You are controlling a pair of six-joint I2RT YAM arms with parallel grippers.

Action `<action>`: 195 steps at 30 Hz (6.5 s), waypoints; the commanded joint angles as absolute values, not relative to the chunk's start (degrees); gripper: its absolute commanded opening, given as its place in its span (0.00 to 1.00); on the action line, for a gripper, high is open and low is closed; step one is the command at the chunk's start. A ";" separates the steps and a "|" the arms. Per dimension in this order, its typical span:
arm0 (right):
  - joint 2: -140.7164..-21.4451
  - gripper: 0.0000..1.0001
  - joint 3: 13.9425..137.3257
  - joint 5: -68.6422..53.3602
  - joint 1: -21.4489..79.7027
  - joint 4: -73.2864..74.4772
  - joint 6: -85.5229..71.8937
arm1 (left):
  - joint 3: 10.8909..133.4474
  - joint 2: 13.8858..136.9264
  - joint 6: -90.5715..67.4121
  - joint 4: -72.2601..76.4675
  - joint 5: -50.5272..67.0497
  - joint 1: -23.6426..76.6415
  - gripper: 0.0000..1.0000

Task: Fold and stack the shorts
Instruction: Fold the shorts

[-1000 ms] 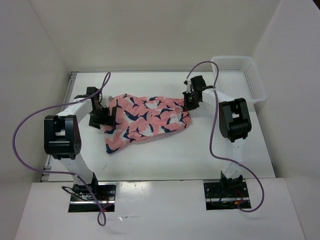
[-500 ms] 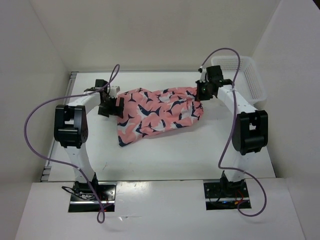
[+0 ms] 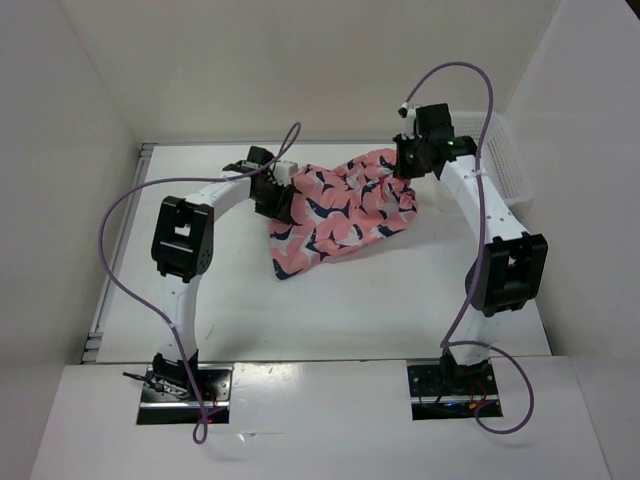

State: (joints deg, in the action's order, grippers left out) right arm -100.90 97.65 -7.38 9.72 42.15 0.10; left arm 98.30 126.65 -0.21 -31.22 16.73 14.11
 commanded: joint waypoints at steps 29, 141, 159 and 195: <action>-127.08 0.00 128.92 -3.96 41.39 46.23 -7.73 | 105.82 133.95 0.00 -28.92 34.89 12.74 0.34; -100.55 0.53 80.94 -14.77 45.62 11.00 20.06 | 108.98 128.77 0.00 -39.02 29.26 7.65 0.71; -119.00 0.60 92.10 -2.20 45.62 2.38 15.39 | 110.04 124.19 0.00 -40.78 26.72 4.49 0.88; -117.43 0.18 95.19 0.62 45.62 3.77 13.71 | 109.68 125.59 0.00 -41.31 31.72 3.43 0.88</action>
State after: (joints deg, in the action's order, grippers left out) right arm -125.03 94.19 3.29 45.71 4.60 12.29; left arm 108.36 124.20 -0.25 -41.19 28.56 3.55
